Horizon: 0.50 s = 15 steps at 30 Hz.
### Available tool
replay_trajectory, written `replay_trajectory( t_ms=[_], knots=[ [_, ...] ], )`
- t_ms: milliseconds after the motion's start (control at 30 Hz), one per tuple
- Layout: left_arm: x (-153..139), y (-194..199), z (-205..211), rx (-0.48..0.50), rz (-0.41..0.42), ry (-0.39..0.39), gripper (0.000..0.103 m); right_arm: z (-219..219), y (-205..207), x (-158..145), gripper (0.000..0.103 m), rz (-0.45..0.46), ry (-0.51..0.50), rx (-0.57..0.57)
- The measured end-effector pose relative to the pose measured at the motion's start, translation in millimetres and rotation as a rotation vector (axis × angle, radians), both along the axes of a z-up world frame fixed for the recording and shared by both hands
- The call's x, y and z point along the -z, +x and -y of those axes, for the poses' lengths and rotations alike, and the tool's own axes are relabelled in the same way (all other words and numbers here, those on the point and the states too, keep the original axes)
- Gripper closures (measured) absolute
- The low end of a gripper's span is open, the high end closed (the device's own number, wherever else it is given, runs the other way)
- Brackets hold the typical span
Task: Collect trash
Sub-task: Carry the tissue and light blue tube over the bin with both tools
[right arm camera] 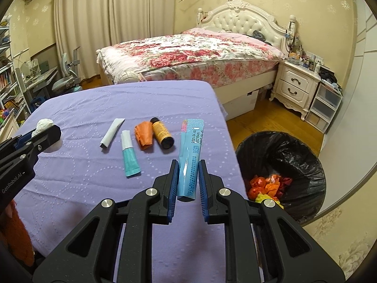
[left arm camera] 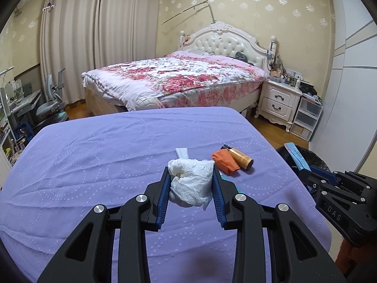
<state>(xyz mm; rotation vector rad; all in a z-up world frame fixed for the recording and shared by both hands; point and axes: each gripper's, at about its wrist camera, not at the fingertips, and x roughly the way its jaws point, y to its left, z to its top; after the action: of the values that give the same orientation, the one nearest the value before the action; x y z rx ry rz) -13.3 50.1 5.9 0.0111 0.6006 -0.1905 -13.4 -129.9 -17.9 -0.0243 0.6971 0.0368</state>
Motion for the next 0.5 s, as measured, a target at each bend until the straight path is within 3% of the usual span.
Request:
replay_trajectory(
  t_ms=[500],
  knots=[
    [10,37,87,0.181,-0.031,0.014,0.069,75,18,0,0.086,0.028,-0.031,0.177]
  ],
)
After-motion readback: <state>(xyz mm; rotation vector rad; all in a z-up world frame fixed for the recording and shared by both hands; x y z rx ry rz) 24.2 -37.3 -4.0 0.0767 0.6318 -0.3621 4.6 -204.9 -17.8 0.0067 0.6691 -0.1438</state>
